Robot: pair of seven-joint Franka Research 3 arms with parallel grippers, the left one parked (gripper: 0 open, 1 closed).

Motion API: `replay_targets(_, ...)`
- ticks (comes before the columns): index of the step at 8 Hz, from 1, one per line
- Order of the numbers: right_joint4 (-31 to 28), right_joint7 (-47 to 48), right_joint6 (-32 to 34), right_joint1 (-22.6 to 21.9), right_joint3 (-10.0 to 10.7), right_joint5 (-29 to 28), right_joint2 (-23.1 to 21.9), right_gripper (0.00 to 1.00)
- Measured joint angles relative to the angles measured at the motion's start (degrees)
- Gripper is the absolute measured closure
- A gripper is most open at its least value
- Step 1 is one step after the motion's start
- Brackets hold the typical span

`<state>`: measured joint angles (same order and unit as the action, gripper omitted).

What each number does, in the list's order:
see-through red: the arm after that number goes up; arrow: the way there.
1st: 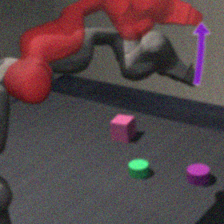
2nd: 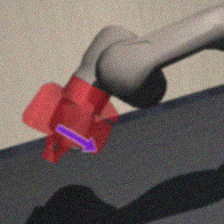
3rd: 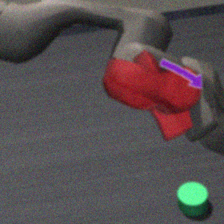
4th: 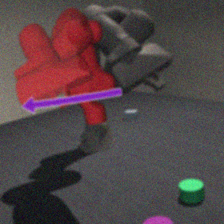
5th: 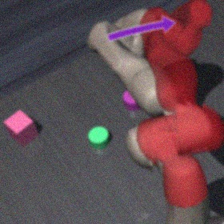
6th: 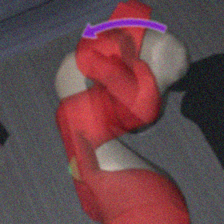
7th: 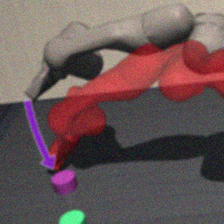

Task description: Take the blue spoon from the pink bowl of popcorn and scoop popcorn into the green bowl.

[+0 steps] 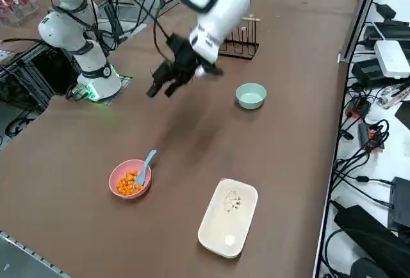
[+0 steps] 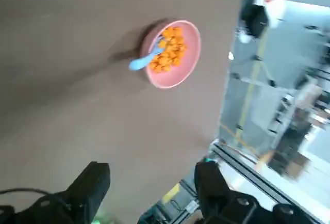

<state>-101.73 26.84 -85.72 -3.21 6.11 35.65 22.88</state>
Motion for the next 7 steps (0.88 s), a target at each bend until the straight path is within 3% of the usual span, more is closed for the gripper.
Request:
replay_targets(4, -4.8, 23.8, -8.9, 0.1, 0.1, 15.1, 14.8, 0.02)
replay_targets(7, -8.4, 29.8, -11.7, 1.7, 0.7, 20.8, 15.7, 0.07)
